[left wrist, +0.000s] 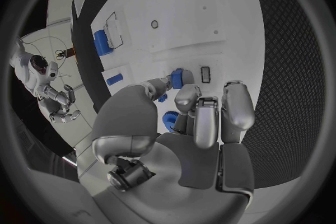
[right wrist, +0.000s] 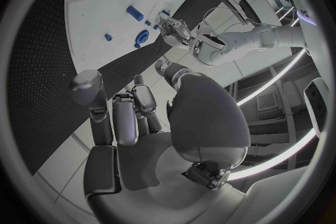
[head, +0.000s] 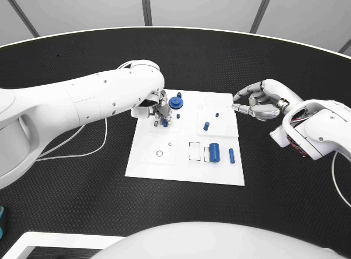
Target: Assemble the parts on the task board
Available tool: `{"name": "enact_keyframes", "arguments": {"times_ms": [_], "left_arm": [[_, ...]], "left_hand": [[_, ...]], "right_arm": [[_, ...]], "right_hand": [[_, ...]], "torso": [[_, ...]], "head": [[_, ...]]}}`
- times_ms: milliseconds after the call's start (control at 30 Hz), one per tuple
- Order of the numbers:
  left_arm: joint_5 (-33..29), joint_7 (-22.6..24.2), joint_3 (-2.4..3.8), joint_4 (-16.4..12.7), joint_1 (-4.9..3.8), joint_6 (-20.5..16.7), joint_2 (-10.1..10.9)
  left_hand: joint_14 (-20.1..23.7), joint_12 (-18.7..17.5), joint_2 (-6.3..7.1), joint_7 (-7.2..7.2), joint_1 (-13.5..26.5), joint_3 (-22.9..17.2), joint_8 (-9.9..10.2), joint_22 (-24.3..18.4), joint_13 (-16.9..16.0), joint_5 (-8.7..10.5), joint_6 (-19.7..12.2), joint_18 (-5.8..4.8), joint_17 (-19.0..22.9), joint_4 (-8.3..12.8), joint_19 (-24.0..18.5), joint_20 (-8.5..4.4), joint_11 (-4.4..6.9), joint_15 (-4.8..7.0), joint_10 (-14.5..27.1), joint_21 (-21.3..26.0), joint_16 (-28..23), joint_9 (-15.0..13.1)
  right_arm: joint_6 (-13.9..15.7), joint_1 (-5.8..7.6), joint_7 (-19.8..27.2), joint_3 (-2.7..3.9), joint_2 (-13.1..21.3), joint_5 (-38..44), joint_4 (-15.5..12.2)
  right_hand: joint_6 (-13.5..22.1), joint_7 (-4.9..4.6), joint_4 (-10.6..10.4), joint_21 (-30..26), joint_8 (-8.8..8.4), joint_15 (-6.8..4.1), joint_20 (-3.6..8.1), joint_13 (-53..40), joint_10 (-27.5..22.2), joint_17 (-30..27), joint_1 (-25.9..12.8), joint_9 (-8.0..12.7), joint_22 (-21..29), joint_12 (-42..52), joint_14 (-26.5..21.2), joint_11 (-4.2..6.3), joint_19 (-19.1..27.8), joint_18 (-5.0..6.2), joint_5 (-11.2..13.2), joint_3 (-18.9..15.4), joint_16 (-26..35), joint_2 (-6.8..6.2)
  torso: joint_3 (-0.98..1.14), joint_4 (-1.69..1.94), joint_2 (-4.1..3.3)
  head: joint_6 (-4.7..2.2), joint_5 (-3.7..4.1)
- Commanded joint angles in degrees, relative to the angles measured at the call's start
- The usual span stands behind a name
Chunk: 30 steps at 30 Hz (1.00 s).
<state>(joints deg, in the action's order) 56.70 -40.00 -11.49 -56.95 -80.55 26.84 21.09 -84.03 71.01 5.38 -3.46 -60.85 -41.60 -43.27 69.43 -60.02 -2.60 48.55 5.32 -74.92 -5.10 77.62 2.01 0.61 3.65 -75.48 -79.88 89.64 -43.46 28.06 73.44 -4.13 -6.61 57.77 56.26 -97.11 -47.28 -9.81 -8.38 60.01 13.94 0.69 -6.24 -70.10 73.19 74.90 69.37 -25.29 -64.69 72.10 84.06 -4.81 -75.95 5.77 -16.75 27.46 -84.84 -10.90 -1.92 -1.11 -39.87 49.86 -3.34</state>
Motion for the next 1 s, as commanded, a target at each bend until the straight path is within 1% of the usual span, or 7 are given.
{"name": "enact_keyframes", "arguments": {"times_ms": [33,67,133,233,433,700,1000], "left_arm": [[0.00,-3.32,0.00,0.06,0.00,0.11,0.00],[0.00,-3.32,0.00,0.07,0.00,0.15,0.00],[0.00,-3.33,0.00,0.09,0.00,0.26,-0.01],[0.00,-3.33,0.00,0.12,0.00,0.41,-0.01],[0.00,-3.35,0.00,0.23,0.00,0.66,0.01],[0.00,-3.36,0.00,0.33,0.00,0.73,0.03],[0.00,-3.35,0.00,0.62,0.00,0.51,0.08]], "left_hand": [[-5.88,0.30,0.16,0.38,1.00,1.43,0.32,0.00,0.05,-0.16,0.34,-0.91,-14.80,-0.82,0.26,-0.12,0.36,0.50,-0.01,-0.03,0.22,-0.06],[-5.88,0.31,0.56,0.34,1.68,2.42,0.37,-0.01,0.07,-0.16,0.44,-0.91,-14.80,-1.52,0.26,-0.13,0.31,0.47,0.02,-0.01,0.21,-0.01],[-5.87,0.31,0.83,0.37,2.09,3.38,0.42,-0.04,0.10,-0.17,0.56,-0.91,-14.76,-2.14,0.24,-0.12,0.32,0.48,0.07,0.02,0.19,0.05],[-5.86,0.35,1.02,0.40,2.21,3.94,0.46,0.04,0.07,-0.17,0.61,-0.92,-14.74,-2.44,0.29,-0.13,0.35,0.50,0.06,-0.01,0.18,0.08],[-5.88,0.43,1.76,0.44,2.76,6.18,0.54,0.05,0.04,-0.18,0.89,-0.92,-14.79,-3.71,0.30,-0.14,0.38,0.53,0.07,0.03,0.21,0.19],[-5.87,0.48,1.88,0.46,2.88,7.15,0.57,0.14,0.03,-0.19,1.03,-0.94,-14.78,-4.38,0.36,-0.16,0.40,0.55,0.07,0.01,0.20,0.24],[-5.87,0.51,1.82,0.50,3.37,9.09,0.55,0.26,0.09,-0.18,1.36,-0.95,-14.78,-6.20,0.45,-0.20,0.44,0.57,0.08,-0.01,0.20,0.28]], "right_arm": [[0.00,0.00,0.00,0.00,0.00,0.00,0.00],[0.00,0.00,0.00,0.00,0.00,0.00,0.00],[0.00,0.00,-0.01,0.00,0.00,0.00,0.01],[0.00,0.00,-0.01,0.00,-0.01,0.00,0.01],[0.02,0.00,-0.01,0.00,0.00,0.00,0.00],[0.01,0.00,-0.02,0.00,0.04,0.00,-0.03],[0.03,0.00,-0.01,0.00,0.05,0.00,-0.02]], "right_hand": [[0.46,0.10,-0.35,-0.20,0.36,-0.48,0.20,0.07,-0.08,5.20,0.09,0.06,0.05,-0.22,3.44,0.12,-0.13,0.87,-0.23,0.13,0.25,-0.01],[0.46,0.10,-0.35,-0.20,0.36,-0.48,0.20,0.07,-0.08,5.20,0.09,0.06,0.05,-0.22,3.44,0.12,-0.13,0.87,-0.23,0.13,0.25,-0.01],[0.46,0.10,-0.35,-0.20,0.36,-0.48,0.20,0.07,-0.08,5.20,0.09,0.06,0.05,-0.22,3.44,0.12,-0.13,0.87,-0.23,0.13,0.25,-0.01],[0.46,0.10,-0.35,-0.20,0.36,-0.48,0.20,0.07,-0.08,5.20,0.09,0.06,0.05,-0.22,3.44,0.12,-0.13,0.87,-0.23,0.13,0.25,-0.01],[0.46,0.10,-0.35,-0.20,0.36,-0.48,0.20,0.07,-0.08,5.20,0.09,0.06,0.05,-0.22,3.44,0.12,-0.13,0.87,-0.23,0.13,0.25,-0.01],[0.53,0.09,-0.40,-0.33,0.41,-0.48,0.20,0.15,-0.15,5.14,0.08,0.09,0.13,-0.30,3.42,0.12,-0.11,0.89,-0.24,0.11,0.30,-0.05],[0.53,0.09,-0.40,-0.33,0.41,-0.48,0.20,0.15,-0.15,5.14,0.08,0.09,0.13,-0.30,3.42,0.12,-0.11,0.89,-0.24,0.11,0.30,-0.05]], "torso": [[-0.04,0.00,-0.01],[-0.03,0.00,-0.01],[-0.03,0.01,-0.01],[-0.03,0.03,-0.02],[-0.01,0.00,-0.01],[0.00,0.00,-0.01],[0.01,0.01,-0.01]], "head": [[0.04,0.00],[0.07,-0.02],[0.09,-0.03],[0.11,-0.02],[0.14,-0.03],[0.14,-0.01],[0.14,0.04]]}}
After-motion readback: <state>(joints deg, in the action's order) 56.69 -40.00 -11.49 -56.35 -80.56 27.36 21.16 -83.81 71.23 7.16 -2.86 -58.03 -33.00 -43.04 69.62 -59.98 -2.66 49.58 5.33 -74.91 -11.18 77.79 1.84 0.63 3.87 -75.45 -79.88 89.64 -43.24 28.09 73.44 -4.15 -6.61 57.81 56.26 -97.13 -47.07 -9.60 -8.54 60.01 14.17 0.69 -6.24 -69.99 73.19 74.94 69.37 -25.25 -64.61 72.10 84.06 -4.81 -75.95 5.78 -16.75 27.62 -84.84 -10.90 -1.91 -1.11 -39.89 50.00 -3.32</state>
